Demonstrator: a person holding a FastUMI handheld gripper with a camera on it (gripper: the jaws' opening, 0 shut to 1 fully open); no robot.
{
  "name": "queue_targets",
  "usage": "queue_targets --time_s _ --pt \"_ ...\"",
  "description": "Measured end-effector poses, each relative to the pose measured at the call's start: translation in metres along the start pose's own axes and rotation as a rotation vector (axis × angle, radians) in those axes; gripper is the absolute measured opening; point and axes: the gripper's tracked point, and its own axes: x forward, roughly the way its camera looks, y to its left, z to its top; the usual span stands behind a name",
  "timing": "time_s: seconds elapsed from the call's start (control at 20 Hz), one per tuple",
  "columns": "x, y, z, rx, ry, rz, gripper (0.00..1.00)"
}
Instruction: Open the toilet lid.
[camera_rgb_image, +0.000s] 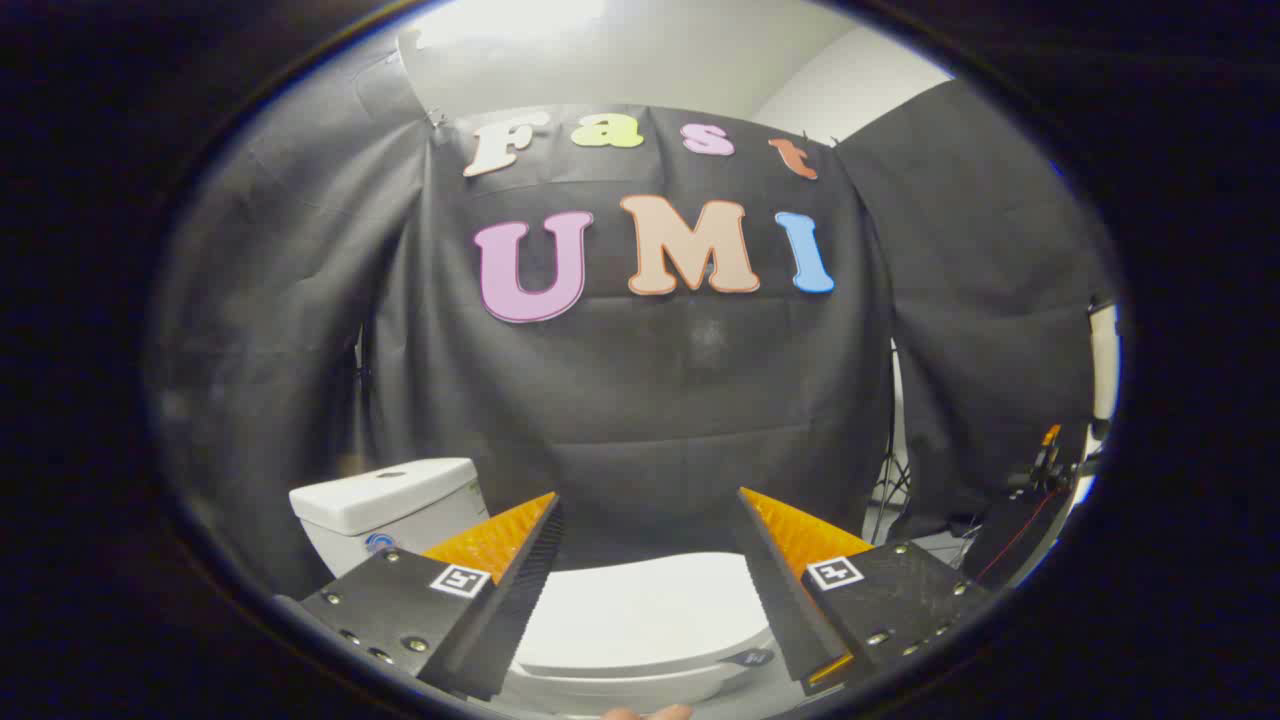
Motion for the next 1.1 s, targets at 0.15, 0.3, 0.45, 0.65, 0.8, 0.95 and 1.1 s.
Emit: queue_targets --time_s 0.15,0.3,0.45,0.65,0.8,0.95,1.1 --pt "0.002 -0.009 -0.028 0.069 0.053 -0.034 0.99" --pt "0.005 -0.016 -0.062 0.09 0.149 -0.048 0.99" --pt "0.005 -0.02 -0.086 0.094 0.229 -0.052 0.99" --pt "0.003 -0.023 -0.106 0.113 0.285 -0.06 0.99" --pt "0.003 -0.026 -0.114 0.127 0.305 -0.065 0.99" --pt "0.003 -0.028 -0.119 0.137 0.314 -0.069 0.99" --pt "0.003 -0.03 -0.12 0.152 0.314 -0.07 0.99"
